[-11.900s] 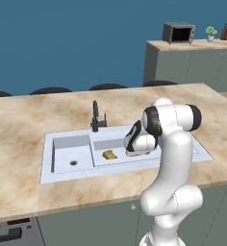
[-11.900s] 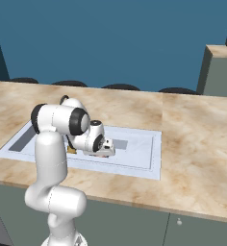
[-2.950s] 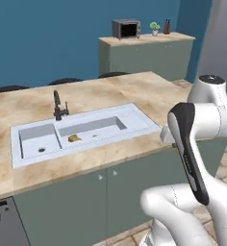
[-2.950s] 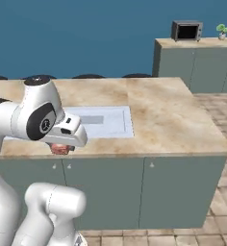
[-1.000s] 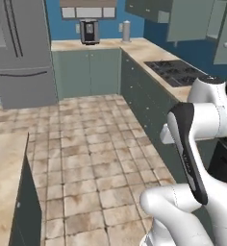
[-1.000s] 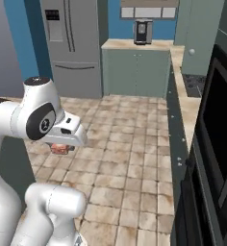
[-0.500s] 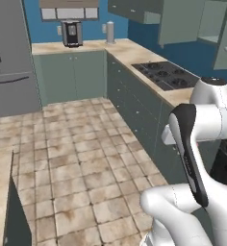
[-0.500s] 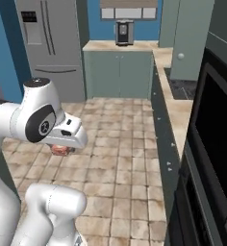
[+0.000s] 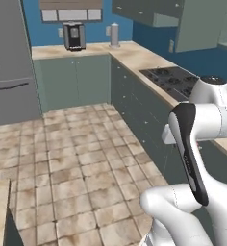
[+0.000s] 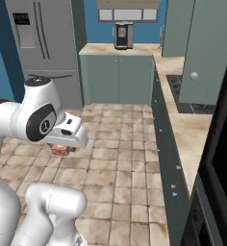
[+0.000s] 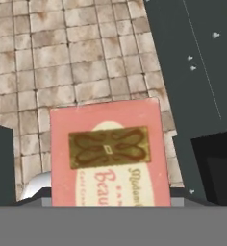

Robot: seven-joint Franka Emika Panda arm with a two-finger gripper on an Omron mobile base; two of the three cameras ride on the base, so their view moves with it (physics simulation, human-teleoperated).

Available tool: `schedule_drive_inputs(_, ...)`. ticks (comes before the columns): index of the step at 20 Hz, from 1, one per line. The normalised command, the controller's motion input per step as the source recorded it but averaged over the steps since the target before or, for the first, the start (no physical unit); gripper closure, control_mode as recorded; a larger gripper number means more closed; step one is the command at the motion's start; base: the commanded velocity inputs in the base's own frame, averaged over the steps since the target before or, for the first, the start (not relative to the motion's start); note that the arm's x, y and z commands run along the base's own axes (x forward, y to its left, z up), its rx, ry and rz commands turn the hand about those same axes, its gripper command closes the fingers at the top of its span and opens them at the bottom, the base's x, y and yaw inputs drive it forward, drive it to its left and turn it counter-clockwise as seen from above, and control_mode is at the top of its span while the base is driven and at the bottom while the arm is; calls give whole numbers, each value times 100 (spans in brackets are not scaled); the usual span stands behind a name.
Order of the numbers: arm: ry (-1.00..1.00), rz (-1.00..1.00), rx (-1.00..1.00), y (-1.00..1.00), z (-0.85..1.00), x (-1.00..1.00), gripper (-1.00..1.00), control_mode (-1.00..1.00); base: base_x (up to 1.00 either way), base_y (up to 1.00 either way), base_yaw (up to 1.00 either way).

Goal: Pick up the bar soap and sponge from the sink, and place them back in the cabinet, and close the cabinet doors.

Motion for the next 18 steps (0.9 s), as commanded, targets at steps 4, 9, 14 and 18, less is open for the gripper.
schedule_drive_inputs(4,0,0,0,0,0,0,100,100,64,29,0)
schedule_drive_inputs(9,0,0,0,0,0,0,100,100,66,28,0)
schedule_drive_inputs(14,0,0,0,0,0,0,100,100,66,36,0)
schedule_drive_inputs(18,0,0,0,0,0,0,100,100,61,36,-3)
